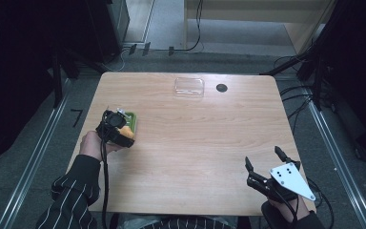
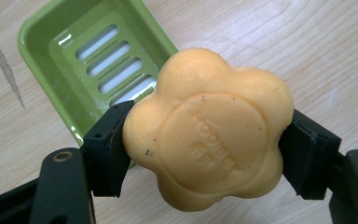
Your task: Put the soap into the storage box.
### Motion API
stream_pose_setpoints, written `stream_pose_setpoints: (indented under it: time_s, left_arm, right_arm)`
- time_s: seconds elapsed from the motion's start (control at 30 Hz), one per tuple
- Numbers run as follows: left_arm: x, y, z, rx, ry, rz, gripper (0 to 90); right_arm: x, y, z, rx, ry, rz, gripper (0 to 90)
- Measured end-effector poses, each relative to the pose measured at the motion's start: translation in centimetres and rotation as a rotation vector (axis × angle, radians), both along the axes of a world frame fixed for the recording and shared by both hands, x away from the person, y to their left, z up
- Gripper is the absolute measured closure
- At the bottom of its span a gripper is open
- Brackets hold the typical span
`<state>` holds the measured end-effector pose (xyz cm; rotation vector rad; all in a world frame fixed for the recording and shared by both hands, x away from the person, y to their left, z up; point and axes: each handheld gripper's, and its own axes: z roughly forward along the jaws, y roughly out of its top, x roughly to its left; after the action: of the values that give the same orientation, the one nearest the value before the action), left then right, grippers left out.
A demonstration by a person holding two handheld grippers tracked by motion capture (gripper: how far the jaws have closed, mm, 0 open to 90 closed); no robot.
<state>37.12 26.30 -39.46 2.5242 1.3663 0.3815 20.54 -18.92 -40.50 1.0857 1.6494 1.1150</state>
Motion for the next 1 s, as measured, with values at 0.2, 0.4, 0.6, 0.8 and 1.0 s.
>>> stream_pose_setpoints:
  time_s: [0.2, 0.4, 0.6, 0.8, 1.0]
  left_arm:
    - [0.8, 0.0, 0.5, -0.009, -0.023, 0.004, 28.1]
    - [1.5, 0.0, 1.0, -0.023, -0.045, 0.009, 28.1]
    - [2.2, 0.2, 1.3, -0.028, -0.06, 0.017, 28.1]
    - [2.9, 0.6, 1.4, -0.039, -0.073, 0.031, 28.1]
    - [3.8, 1.1, 0.8, -0.022, -0.055, 0.046, 28.1]
  right_arm:
    - [-0.1, -0.1, 0.0, -0.001, 0.0, -0.001, 13.3]
    - [-0.1, -0.1, 0.0, -0.001, 0.001, -0.004, 13.3]
    - [-0.1, 0.0, 0.0, -0.002, 0.001, -0.004, 13.3]
    - [-0.1, 0.0, 0.0, -0.005, 0.001, -0.002, 13.3]
    - [-0.1, 0.0, 0.0, -0.005, -0.001, -0.003, 13.3]
